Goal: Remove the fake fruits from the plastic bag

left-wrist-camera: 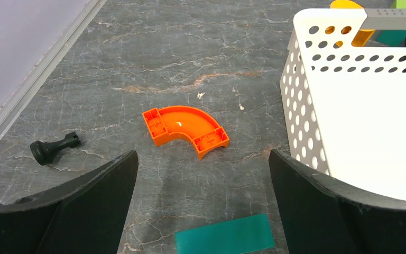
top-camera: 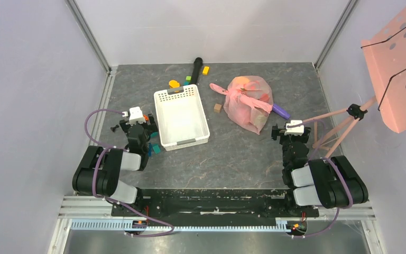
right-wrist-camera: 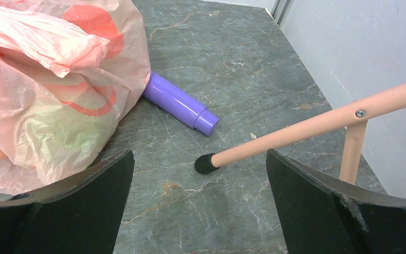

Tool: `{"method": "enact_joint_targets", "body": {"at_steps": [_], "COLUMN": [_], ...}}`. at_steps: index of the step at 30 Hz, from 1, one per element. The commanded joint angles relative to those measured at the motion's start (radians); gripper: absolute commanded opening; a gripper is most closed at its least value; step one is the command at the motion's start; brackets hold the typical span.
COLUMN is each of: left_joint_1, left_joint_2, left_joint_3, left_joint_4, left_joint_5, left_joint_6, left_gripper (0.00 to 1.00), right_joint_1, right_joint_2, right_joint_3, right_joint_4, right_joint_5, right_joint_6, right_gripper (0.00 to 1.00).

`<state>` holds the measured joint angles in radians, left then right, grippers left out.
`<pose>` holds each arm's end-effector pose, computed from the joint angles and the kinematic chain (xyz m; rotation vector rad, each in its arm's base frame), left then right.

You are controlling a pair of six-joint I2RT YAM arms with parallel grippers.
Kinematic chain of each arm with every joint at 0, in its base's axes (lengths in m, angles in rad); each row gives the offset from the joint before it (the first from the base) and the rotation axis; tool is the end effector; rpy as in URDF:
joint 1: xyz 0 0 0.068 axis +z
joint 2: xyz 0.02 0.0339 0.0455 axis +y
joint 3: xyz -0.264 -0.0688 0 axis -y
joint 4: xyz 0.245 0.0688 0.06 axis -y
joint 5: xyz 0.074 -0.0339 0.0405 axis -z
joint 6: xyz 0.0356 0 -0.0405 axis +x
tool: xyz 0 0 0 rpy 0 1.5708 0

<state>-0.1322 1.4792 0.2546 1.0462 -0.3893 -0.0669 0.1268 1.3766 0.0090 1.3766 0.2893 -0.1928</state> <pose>0.2403 -0.0183 0.1473 -0.2267 1.7248 0.1941 0.1852 0.0134 0.1457 -0.0217 1.5687 -0.2777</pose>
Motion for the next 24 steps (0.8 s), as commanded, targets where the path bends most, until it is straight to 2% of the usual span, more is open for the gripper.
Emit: {"method": "enact_joint_targets", "body": {"at_steps": [1, 15, 18, 20, 22, 24], "left_joint_1": [0.002, 0.0, -0.018, -0.024, -0.059, -0.09], "left_joint_2": [0.004, -0.001, -0.033, -0.057, -0.119, -0.201], "left_joint_3": [0.0, -0.008, -0.036, -0.062, -0.05, 0.016], "left_joint_4": [0.053, 0.066, 0.084, 0.125, 0.052, -0.14], "left_joint_5": [-0.005, -0.004, 0.101, 0.072, -0.036, -0.118], "left_joint_6": [0.033, 0.036, 0.107, 0.107, 0.105, 0.09], "left_gripper": [1.0, 1.0, 1.0, 1.0, 1.0, 1.0], "right_joint_1": [-0.005, -0.004, -0.006, -0.004, -0.004, -0.005], "right_joint_2": [0.005, 0.005, 0.004, 0.004, 0.005, 0.005], "right_joint_3": [-0.098, -0.098, -0.099, -0.098, -0.099, -0.098], "right_joint_4": [0.056, 0.055, 0.055, 0.055, 0.055, 0.055], "right_joint_5": [0.01, 0.01, 0.009, 0.009, 0.009, 0.01], "right_joint_6": [-0.004, -0.004, -0.004, -0.003, -0.004, -0.004], "right_gripper": [0.98, 0.98, 0.98, 0.98, 0.98, 0.98]}}
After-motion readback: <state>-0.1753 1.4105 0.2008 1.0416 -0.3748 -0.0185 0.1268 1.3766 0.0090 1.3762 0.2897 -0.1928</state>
